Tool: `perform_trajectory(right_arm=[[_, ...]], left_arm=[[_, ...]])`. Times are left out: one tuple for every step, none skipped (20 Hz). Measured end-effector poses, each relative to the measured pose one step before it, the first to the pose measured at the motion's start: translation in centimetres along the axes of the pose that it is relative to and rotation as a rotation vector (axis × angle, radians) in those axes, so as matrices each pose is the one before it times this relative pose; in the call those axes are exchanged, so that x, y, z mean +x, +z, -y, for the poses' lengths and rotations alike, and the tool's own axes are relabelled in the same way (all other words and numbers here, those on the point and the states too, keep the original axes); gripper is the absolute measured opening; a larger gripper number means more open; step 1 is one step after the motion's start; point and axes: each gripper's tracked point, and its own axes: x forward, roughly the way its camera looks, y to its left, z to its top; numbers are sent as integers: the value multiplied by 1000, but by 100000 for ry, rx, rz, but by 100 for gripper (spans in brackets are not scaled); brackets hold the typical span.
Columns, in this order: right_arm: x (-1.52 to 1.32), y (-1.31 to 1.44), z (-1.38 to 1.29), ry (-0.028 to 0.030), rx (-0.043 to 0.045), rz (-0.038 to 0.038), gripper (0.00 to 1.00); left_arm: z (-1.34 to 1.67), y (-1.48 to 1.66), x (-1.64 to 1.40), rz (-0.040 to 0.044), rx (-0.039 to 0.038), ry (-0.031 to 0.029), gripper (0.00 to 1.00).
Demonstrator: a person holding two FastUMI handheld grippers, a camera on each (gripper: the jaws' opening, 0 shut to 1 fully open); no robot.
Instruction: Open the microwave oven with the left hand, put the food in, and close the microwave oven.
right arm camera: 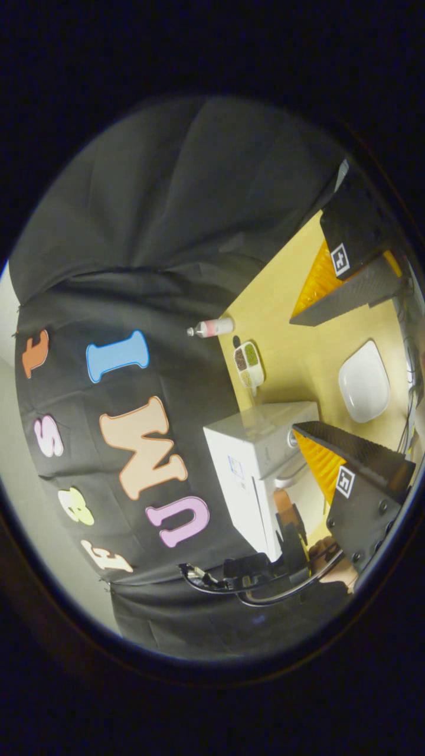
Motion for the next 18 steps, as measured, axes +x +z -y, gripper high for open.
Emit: perform_trajectory(right_arm=[[-96,21,21,185,-282,-66,92],[-56,-111,82,44,-232,-19,92],[-24,-51,-4,236,-125,-141,92],[-160,-72,-25,440,-153,-216,92],[-180,56,60,226,-273,-97,92],[-66,33,27,238,-255,110,92],[-136,200,104,-3,-338,443,92],[-23,206,234,-148,-249,366,92],[-27,156,145,-254,-225,484,91],[-52,182,212,-521,-261,518,91],[20,-37,83,-169,-55,23,91],[32,-44,141,-256,63,-81,91],[31,-6,73,-86,87,-277,91],[-204,-15,37,21,-33,-152,91],[-18,56,44,-86,-40,24,91],[12,46,12,211,-91,-91,92],[63,160,14,115,-208,234,91],[-18,159,-11,283,-277,333,91]], left_arm=[[53,-86,88,296,-445,-148,0],[-139,275,134,898,-115,125,0],[-607,428,708,978,1301,2540,0],[257,-959,-44,-4318,-2530,599,0],[-81,479,-136,2052,-328,-466,1],[30,248,-55,543,-401,-335,0],[-111,-135,-202,-580,-324,360,0],[-88,270,-149,158,-292,857,1],[-84,560,-232,922,390,757,1],[240,752,-470,1550,303,-595,1],[509,866,-389,2002,247,-1495,0],[338,807,-624,1837,597,-1087,1],[123,653,-608,1581,721,-306,0],[177,724,-685,1833,763,-532,1],[165,578,-724,1385,982,-379,1],[36,336,-624,798,1323,-38,3],[-309,195,-596,803,2075,1057,6],[-276,22,-483,140,1758,647,7]])
